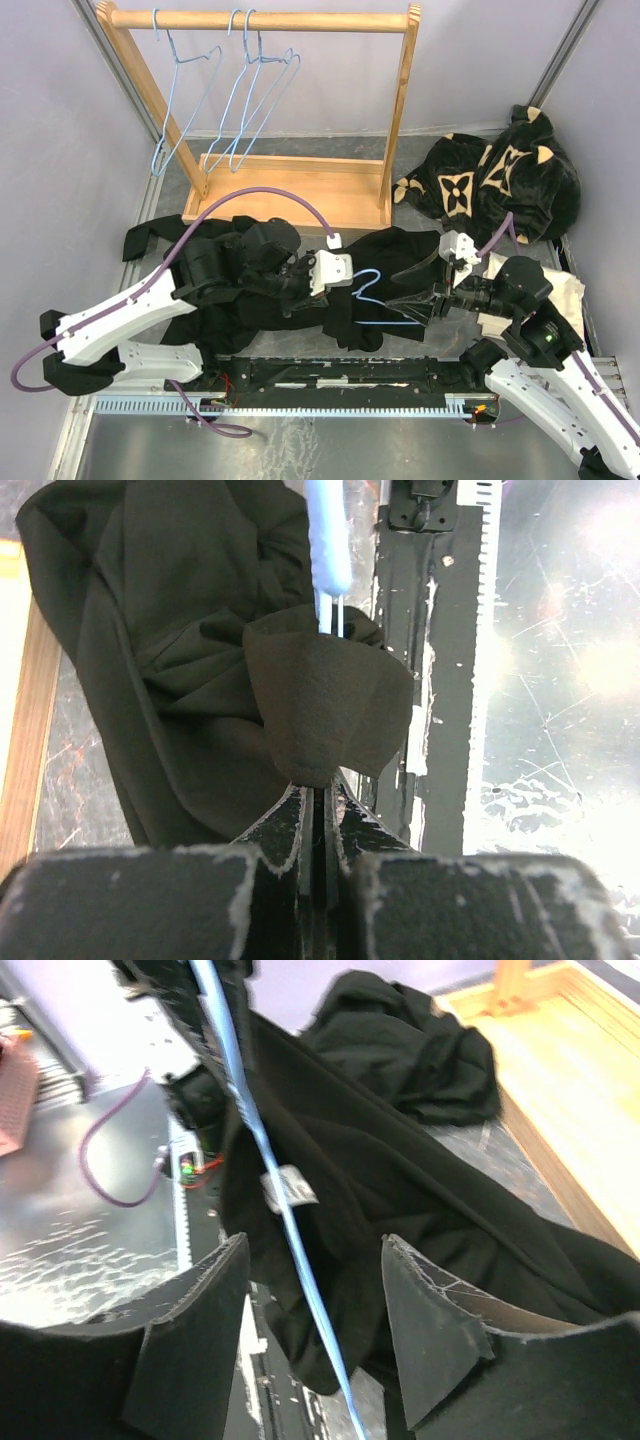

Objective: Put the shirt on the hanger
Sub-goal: Hang the shirt on the hanger.

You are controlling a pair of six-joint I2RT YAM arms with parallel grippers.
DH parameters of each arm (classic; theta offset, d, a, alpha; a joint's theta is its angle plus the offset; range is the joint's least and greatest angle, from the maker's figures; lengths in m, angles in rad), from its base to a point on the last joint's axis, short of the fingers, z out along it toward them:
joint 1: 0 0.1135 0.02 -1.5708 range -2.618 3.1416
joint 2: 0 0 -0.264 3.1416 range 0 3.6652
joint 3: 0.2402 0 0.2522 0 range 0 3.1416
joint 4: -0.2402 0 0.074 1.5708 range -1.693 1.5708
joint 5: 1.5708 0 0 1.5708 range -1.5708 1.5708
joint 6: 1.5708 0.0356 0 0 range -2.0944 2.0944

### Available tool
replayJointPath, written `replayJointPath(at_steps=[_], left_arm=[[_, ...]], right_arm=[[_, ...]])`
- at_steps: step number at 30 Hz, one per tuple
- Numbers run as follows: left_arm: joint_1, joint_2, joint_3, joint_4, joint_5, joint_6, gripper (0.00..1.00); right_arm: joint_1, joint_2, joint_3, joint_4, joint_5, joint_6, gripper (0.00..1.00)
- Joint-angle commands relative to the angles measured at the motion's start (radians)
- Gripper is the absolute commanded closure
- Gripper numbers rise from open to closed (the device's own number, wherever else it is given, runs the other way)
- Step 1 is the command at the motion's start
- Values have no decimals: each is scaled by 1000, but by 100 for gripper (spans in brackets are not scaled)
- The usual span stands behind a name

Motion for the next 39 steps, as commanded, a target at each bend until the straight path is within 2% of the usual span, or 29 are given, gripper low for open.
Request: replayJointPath(at_steps=[1, 7, 12, 16, 17, 19, 21, 26, 31, 34, 39], left_arm=[[-3, -99, -50, 104, -108, -92, 97], [-3, -198, -148, 194, -262, -160, 97], [-2, -215, -183, 209, -337, -186, 97], [-2, -213, -190, 218, -351, -191, 97], [-2, -212, -190, 219, -355, -193, 97], [-2, -214, -188, 218, -357, -197, 97], [-2, -218, -192, 217, -362, -201, 97], [-2, -239, -202, 211, -374, -207, 97], [-1, -266, -218, 209, -355, -209, 97], [-2, -279, -229, 208, -305, -198, 97], [-2, -302, -237, 211, -177, -168, 97]], right_arm=[[2, -15, 31, -98, 227, -2, 35], [1, -33, 31, -183, 513, 98, 28], [1, -7, 69, -287, 764, 283, 27], [2, 28, 95, -371, 878, 381, 24], [1, 34, 97, -384, 903, 409, 19], [2, 43, 91, -392, 902, 454, 6], [1, 65, 95, -393, 855, 456, 1], [2, 153, 142, -417, 795, 406, 1], [2, 133, 124, -398, 858, 415, 1], [1, 155, 165, -482, 908, 379, 1], [2, 202, 189, -540, 842, 316, 8]])
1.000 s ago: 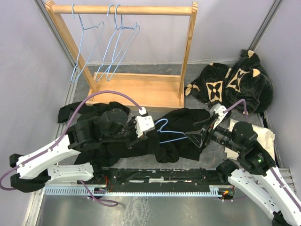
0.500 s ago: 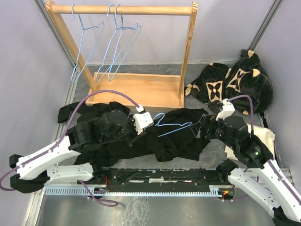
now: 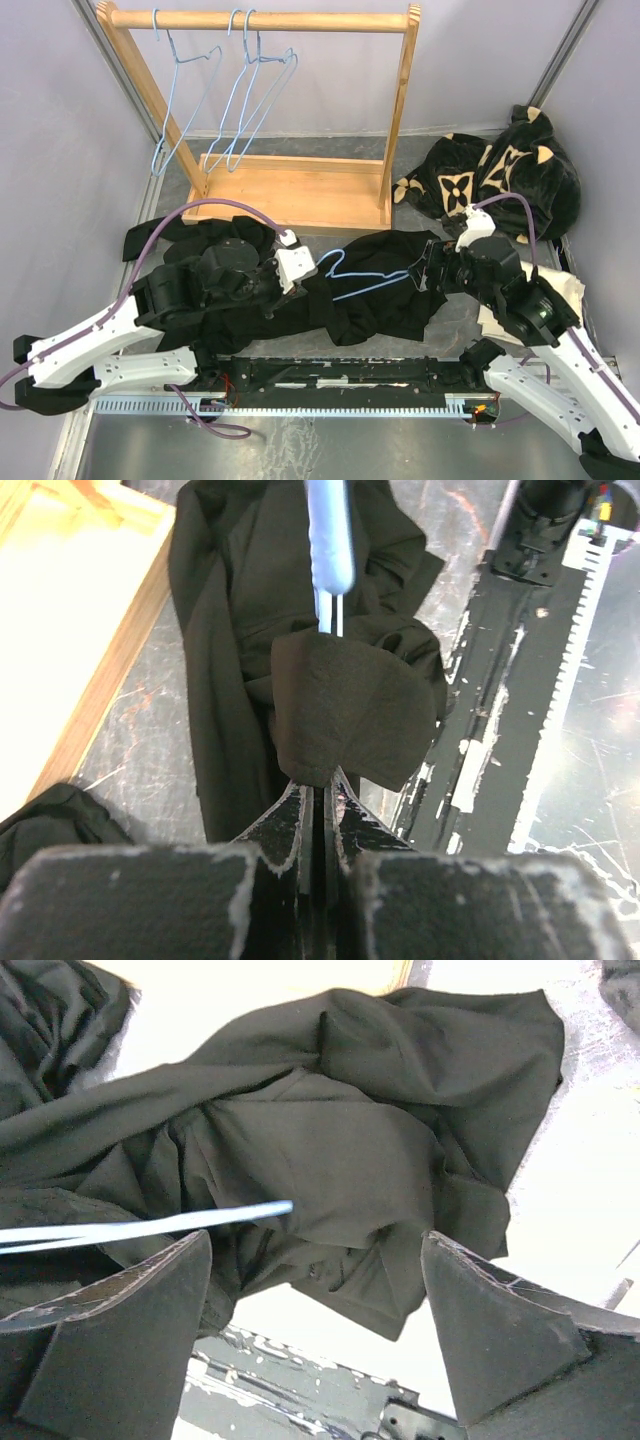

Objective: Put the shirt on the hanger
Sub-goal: Hang the shirt on the hanger.

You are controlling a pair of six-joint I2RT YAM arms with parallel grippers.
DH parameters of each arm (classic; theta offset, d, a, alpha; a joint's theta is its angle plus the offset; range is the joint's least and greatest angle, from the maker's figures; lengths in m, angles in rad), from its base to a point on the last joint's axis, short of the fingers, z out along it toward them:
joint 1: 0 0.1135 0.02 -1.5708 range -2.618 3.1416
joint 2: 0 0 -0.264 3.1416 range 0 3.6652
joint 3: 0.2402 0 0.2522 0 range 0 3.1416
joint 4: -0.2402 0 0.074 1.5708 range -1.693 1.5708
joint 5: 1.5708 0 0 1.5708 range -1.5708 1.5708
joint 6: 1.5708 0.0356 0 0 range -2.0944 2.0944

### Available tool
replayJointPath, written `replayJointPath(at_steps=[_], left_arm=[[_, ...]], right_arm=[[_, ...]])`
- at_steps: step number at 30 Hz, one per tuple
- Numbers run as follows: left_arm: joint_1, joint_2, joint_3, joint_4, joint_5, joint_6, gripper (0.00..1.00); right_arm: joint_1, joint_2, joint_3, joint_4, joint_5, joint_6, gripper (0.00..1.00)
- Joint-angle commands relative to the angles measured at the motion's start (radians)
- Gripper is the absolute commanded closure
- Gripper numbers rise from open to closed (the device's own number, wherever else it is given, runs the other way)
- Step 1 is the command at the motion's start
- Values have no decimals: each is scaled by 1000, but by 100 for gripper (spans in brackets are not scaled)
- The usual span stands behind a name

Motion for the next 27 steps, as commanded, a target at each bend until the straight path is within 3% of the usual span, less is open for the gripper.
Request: replayJointPath(at_steps=[1, 11, 17, 23, 27], left_arm=[[-1, -38, 2, 58, 141, -12, 97], [-1, -57, 23, 47, 284, 13, 97], [-1, -59, 27, 48, 341, 7, 97], [-1, -58, 49, 50, 354, 6, 97], [-1, -54, 44, 57, 349, 7, 97]], right_arm=[[1, 43, 54, -56, -42, -68, 10], [1, 162, 1, 19, -348, -112, 17], [1, 183, -23, 89, -387, -124, 18], [1, 180, -128, 245, -637, -116, 20], [9, 150, -208, 291, -607, -57, 26]])
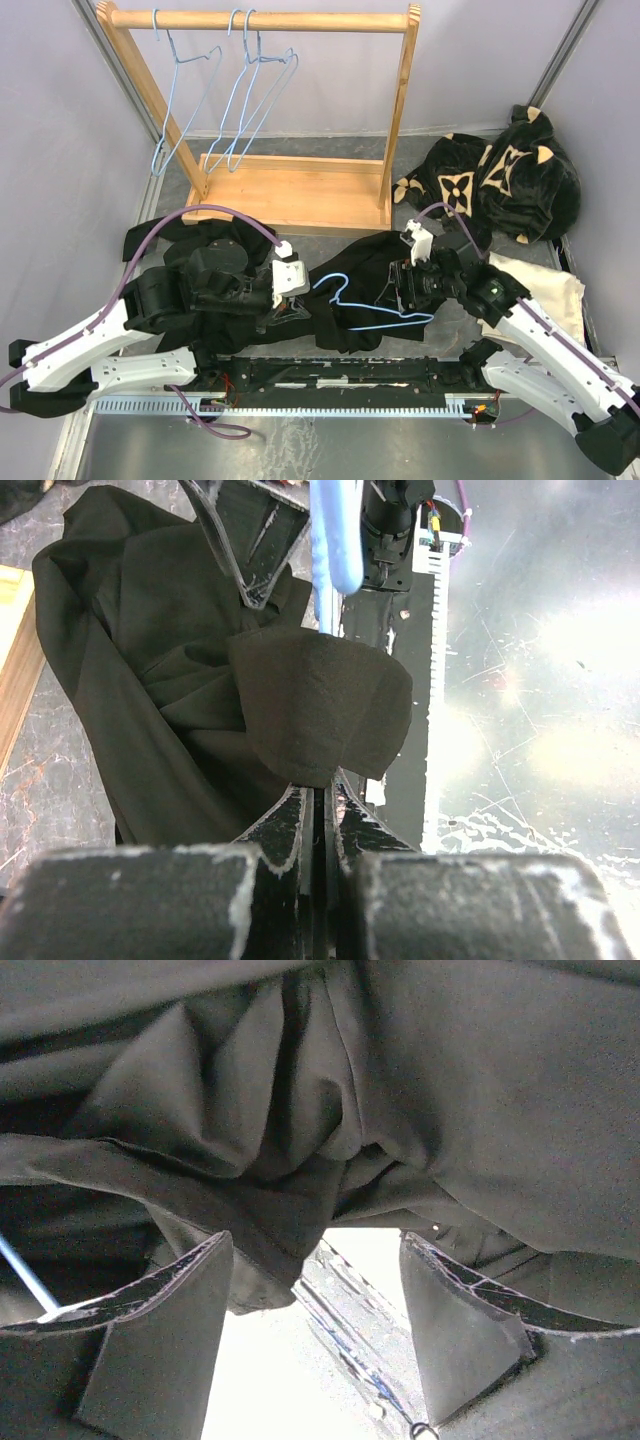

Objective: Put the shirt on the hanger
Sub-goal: Hang the shirt on the hanger.

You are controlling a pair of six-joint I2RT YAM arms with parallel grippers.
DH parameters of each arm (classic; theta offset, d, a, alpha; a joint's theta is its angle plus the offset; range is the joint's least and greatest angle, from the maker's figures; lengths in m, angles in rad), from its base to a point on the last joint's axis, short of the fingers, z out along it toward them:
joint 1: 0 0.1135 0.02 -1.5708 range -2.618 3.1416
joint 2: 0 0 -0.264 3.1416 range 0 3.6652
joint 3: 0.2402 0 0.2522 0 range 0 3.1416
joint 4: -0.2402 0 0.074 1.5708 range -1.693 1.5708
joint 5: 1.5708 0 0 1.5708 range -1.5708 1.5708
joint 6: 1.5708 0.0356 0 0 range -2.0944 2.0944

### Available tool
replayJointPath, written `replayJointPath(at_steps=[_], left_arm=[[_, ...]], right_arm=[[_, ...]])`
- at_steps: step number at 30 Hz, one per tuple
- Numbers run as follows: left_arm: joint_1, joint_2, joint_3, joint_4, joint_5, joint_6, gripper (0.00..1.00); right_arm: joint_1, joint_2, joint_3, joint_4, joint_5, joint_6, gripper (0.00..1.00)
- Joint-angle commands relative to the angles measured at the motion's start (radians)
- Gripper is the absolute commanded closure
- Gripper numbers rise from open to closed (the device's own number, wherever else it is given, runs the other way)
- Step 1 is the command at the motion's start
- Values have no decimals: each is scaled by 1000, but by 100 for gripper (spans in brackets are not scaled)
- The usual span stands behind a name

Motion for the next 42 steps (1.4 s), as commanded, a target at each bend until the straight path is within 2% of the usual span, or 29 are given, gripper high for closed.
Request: replayJointPath(at_steps=[1, 7, 11, 20, 24, 26, 28, 29, 31, 36, 37, 42], left_arm=[[-1, -10, 40, 59, 37, 6, 97], [-1, 9, 45, 63, 40, 8, 97], [-1, 16, 50, 63, 44, 8, 97], [-1, 16, 49, 70, 47, 7, 97], [-1, 17, 49, 70, 45, 5, 97], [-2, 16, 51, 70, 39, 4, 97], [-1, 14, 54, 70, 37, 4, 97], [-1, 11, 54, 70, 32, 3, 97], [-1, 9, 51, 71, 31, 3, 97], [-1, 4, 41, 73, 26, 1, 97], [-1, 3, 40, 73, 26, 0, 97], [-1, -5, 37, 70, 19, -3, 97]], right_arm=[[12, -59, -91, 145, -58, 61, 26], [45, -200, -247, 392, -78, 252, 26], [70, -239, -338, 518, -63, 344, 27], [166, -92, -374, 654, -93, 345, 28], [222, -31, -384, 684, -48, 338, 30], [232, -35, -391, 674, 0, 339, 35], [233, -52, -396, 647, 50, 341, 45], [233, -82, -402, 630, 90, 341, 59], [233, -107, -404, 617, 115, 344, 74], [233, -186, -355, 478, 217, 291, 98], [233, -197, -330, 434, 241, 268, 100], [233, -206, -157, 219, 353, 149, 100]])
